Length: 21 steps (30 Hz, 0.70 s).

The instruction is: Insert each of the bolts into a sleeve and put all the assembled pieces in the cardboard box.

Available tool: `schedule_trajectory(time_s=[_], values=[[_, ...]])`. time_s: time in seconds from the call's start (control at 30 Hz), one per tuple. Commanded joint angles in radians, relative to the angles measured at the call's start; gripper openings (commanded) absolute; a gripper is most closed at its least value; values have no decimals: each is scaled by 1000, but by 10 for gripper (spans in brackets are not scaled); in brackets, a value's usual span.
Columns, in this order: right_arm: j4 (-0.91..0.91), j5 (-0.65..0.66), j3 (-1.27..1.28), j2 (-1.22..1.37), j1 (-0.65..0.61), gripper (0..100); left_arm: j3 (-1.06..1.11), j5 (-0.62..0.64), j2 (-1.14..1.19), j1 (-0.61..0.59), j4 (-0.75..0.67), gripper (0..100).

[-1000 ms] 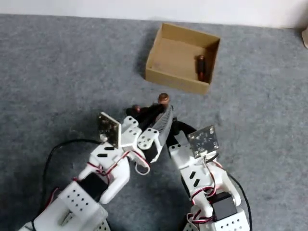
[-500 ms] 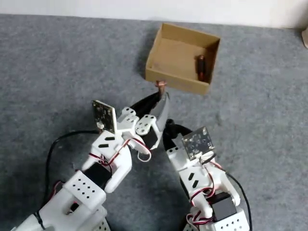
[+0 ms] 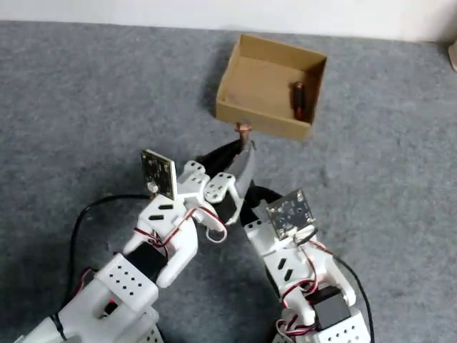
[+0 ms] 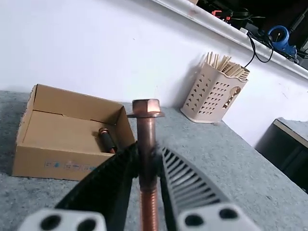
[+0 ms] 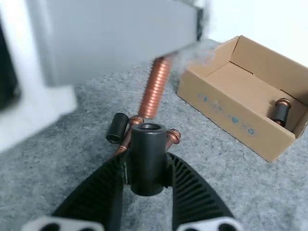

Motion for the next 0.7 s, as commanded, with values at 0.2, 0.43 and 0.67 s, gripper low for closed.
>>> schedule_trajectory(time_s=[0.2,0.43,0.67], values=[[2,14,-4,-8,33,5,-91,94,1,13,129,5],[2,14,-13,-8,90,5,-93,95,1,36,155,5],[27,14,-5,-8,38,5,-99,89,2,10,149,5]])
